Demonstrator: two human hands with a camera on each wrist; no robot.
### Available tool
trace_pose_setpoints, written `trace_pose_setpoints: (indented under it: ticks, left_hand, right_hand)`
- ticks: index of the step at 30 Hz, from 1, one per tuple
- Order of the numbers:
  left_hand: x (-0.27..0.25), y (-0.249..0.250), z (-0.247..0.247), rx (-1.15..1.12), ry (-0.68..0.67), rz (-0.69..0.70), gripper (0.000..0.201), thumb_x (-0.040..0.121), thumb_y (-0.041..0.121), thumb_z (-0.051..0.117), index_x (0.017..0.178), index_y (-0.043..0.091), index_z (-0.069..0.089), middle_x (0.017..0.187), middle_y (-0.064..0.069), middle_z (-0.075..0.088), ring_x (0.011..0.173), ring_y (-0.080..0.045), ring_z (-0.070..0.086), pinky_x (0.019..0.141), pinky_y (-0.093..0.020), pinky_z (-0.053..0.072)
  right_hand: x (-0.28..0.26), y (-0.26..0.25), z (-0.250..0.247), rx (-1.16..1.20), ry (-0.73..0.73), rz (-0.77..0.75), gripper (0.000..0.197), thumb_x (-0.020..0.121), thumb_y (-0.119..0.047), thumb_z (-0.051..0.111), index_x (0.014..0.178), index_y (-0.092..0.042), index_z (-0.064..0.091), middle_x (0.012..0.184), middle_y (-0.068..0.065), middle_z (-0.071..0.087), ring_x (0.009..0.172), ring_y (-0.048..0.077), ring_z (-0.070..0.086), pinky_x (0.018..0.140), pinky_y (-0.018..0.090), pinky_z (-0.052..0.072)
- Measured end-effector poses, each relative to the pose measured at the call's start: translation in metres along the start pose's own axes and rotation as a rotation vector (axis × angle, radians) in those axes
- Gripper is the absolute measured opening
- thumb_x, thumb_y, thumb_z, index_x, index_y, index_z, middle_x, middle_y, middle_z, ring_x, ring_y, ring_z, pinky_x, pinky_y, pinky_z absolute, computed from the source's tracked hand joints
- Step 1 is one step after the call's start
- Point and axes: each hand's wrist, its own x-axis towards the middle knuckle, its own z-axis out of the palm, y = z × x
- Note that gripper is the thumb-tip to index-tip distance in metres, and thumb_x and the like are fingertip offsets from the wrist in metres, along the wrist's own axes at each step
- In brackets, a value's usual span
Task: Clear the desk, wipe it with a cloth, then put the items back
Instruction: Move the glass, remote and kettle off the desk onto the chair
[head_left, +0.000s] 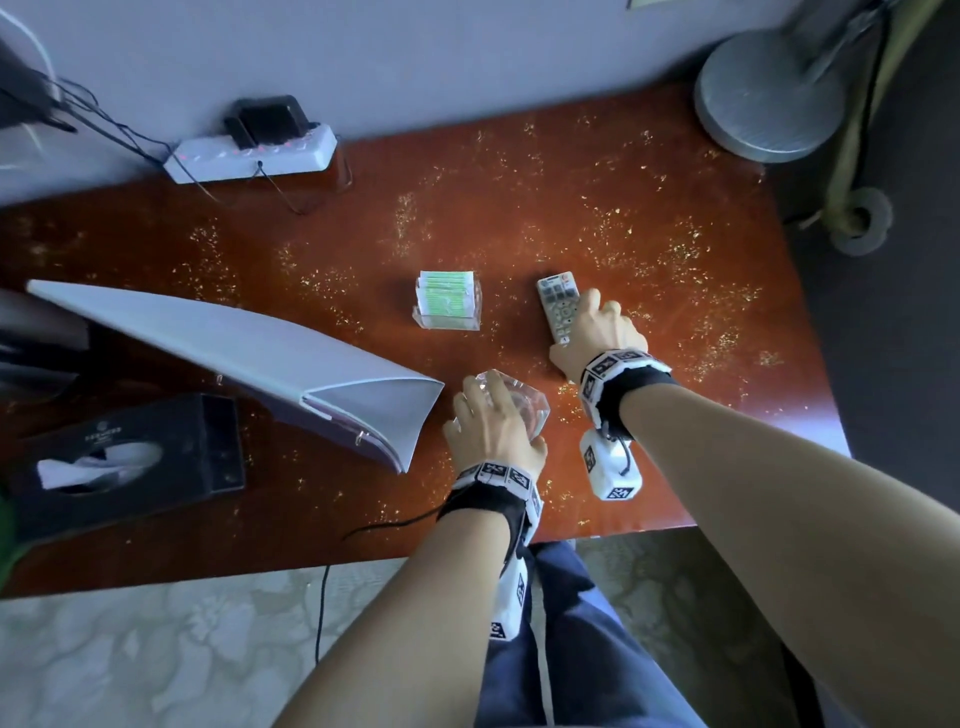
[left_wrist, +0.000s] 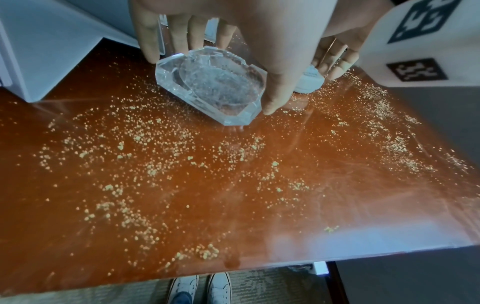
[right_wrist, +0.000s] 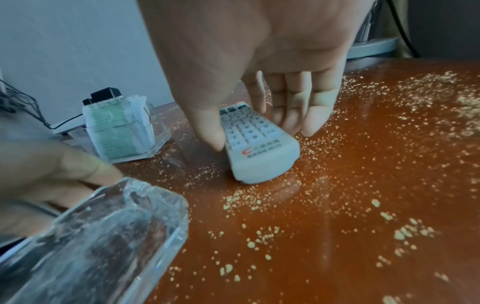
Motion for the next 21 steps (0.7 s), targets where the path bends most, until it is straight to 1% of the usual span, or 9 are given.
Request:
trace_pose_setpoints:
  ticks: [7, 10, 13, 15, 18, 21]
  left_hand:
    - [0.004, 0.000, -0.002, 0.005, -0.015, 0.011, 0.106, 0.068, 0.049, 0.080, 0.149, 0.014, 0.022, 0.144, -0.014, 0.033, 0.129, -0.031, 0.038, 0.095, -0.045, 0.043]
    - [0.006, -0.001, -0.006, 0.018, -0.049, 0.033, 0.109, 0.067, 0.051, 0.081, 0.150, 0.016, 0.020, 0.140, -0.014, 0.034, 0.126, -0.031, 0.038, 0.091, -0.045, 0.043]
    - [0.005, -0.004, -0.015, 0.041, -0.065, 0.073, 0.114, 0.064, 0.054, 0.081, 0.150, 0.016, 0.017, 0.139, -0.014, 0.035, 0.125, -0.032, 0.039, 0.089, -0.045, 0.043]
    - [0.001, -0.005, -0.024, 0.048, -0.089, 0.101, 0.116, 0.063, 0.055, 0.081, 0.151, 0.017, 0.014, 0.139, -0.013, 0.034, 0.126, -0.032, 0.038, 0.090, -0.047, 0.043]
    - [-0.007, -0.008, -0.039, 0.038, -0.137, 0.126, 0.118, 0.061, 0.056, 0.081, 0.149, 0.019, 0.012, 0.137, -0.013, 0.035, 0.126, -0.033, 0.038, 0.092, -0.049, 0.042]
    - [-0.017, -0.009, -0.051, 0.041, -0.173, 0.151, 0.115, 0.059, 0.056, 0.080, 0.147, 0.021, 0.014, 0.136, -0.013, 0.037, 0.126, -0.033, 0.040, 0.092, -0.050, 0.044]
  right_hand:
    - [0.002, -0.001, 0.006, 0.013, 0.000, 0.019, 0.056, 0.080, -0.027, 0.071, 0.120, -0.009, 0.037, 0.117, 0.014, 0.049, 0.107, 0.038, 0.055, 0.072, 0.040, 0.040]
    - [-0.003, -0.003, 0.002, 0.010, -0.011, 0.005, 0.058, 0.079, -0.030, 0.072, 0.121, -0.008, 0.037, 0.116, 0.015, 0.048, 0.106, 0.038, 0.055, 0.073, 0.041, 0.042]
    - [-0.013, -0.002, -0.008, 0.015, -0.008, -0.005, 0.060, 0.080, -0.031, 0.072, 0.123, -0.008, 0.036, 0.117, 0.016, 0.048, 0.106, 0.039, 0.055, 0.078, 0.044, 0.046]
    - [-0.023, 0.000, -0.016, 0.019, -0.003, -0.004, 0.063, 0.079, -0.034, 0.072, 0.123, -0.009, 0.036, 0.116, 0.016, 0.048, 0.103, 0.038, 0.056, 0.079, 0.045, 0.050]
    - [-0.044, 0.005, -0.028, 0.054, 0.021, 0.022, 0.065, 0.079, -0.037, 0.072, 0.127, -0.012, 0.035, 0.107, 0.011, 0.046, 0.094, 0.032, 0.055, 0.075, 0.043, 0.053]
    - [-0.066, 0.012, -0.031, 0.077, 0.035, 0.049, 0.066, 0.080, -0.040, 0.073, 0.127, -0.013, 0.036, 0.107, 0.012, 0.053, 0.090, 0.031, 0.059, 0.074, 0.042, 0.056]
